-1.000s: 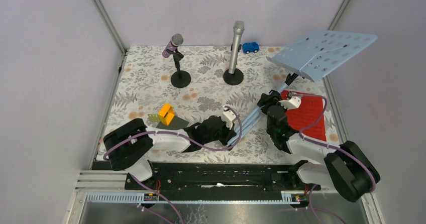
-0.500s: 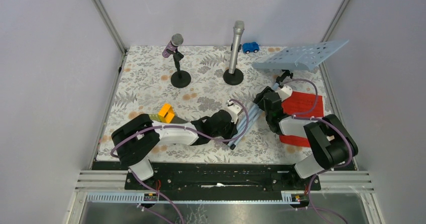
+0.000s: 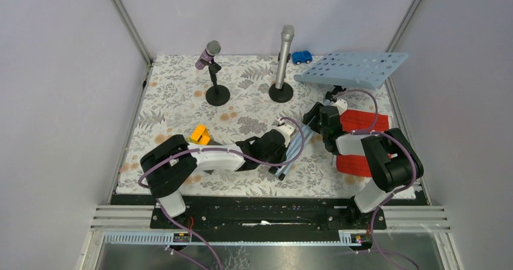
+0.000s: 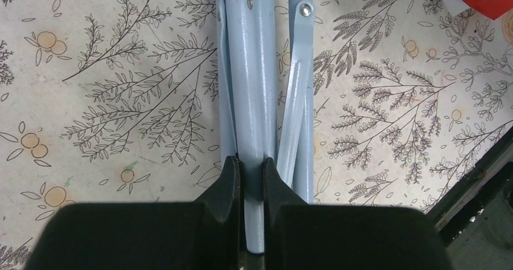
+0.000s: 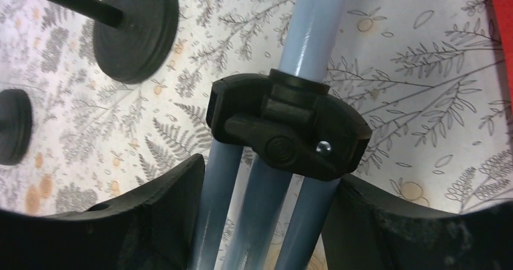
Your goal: Pack up the instrument practice props
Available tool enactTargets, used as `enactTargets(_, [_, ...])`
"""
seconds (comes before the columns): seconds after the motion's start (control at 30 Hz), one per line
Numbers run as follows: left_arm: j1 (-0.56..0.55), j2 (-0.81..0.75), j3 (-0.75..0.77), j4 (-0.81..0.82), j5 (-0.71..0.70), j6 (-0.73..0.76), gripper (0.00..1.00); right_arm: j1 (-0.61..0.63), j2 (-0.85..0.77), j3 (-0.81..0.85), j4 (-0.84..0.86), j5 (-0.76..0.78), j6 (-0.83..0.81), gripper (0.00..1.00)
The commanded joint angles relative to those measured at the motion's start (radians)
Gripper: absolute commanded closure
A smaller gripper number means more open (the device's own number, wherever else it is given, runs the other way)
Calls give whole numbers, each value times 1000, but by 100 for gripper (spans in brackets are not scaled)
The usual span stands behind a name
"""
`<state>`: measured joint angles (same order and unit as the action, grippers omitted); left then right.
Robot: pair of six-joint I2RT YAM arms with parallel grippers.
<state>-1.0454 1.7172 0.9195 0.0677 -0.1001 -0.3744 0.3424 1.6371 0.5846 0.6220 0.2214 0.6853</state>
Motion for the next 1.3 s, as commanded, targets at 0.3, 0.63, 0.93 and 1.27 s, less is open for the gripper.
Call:
enactTargets(0.3, [51, 87, 49, 59, -52, 67, 61, -26, -219, 69, -484, -195, -232, 0])
enactTargets(0.63, [58, -6, 53, -9, -71, 39, 11, -29, -426, 91, -780, -118, -180, 0])
enactTargets(0.93, [67, -355, -46, -29, -146, 33, 9, -29, -709, 121, -969, -118, -264, 0])
enactTargets(1.27, [70, -823, -153, -357, -421, -145, 1, -30, -854, 131, -972, -182, -256, 0])
